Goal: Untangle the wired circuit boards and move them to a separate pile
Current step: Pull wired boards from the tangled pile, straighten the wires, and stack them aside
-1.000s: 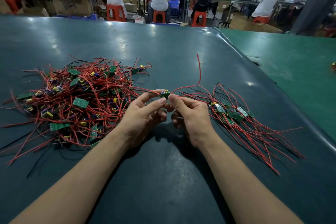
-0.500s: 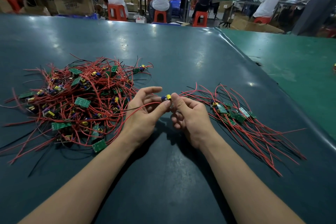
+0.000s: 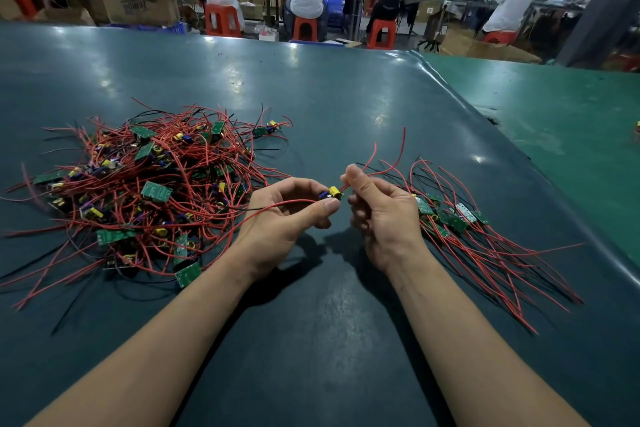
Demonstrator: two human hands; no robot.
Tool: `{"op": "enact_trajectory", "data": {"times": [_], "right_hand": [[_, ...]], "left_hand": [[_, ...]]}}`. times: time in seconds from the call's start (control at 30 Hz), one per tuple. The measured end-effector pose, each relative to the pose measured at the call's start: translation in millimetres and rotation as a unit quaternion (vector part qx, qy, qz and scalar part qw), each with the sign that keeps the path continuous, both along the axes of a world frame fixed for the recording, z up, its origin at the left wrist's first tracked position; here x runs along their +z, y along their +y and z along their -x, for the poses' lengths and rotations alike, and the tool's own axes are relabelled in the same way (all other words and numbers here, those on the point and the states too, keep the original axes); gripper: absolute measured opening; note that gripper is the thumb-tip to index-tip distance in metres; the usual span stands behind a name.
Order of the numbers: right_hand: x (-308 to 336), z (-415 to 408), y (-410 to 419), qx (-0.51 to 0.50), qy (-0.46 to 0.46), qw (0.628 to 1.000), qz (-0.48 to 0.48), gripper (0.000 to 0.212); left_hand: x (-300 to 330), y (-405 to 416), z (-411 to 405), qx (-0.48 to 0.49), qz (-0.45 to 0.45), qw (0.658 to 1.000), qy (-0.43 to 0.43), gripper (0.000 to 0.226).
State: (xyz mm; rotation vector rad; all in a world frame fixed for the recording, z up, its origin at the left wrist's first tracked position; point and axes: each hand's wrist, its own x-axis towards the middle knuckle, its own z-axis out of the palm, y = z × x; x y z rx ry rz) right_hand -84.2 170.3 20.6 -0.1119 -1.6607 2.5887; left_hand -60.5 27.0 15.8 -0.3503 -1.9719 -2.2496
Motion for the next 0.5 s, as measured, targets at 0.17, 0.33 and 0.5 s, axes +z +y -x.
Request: {"op": "enact_trajectory", "data": {"times": [0.17,0.33,0.5], "right_hand": [[1,9,11,-0.109,0.01,0.994,0.015,0.027],[1,13,17,-0.132,0.0,0.991,0.036,0.015],[6,10,23,0.012,-0.038,0.985,0.167,0.013]], "left_hand": [[0,2,-2,-0.022,0.014,1.0,-0.001,0.015],[0,1,-2,-0.025,0.007,1.0,-0.007,0.014],[-2,-1,1,-0.021,-0.012,0.999,-0.033,0.018]]}}
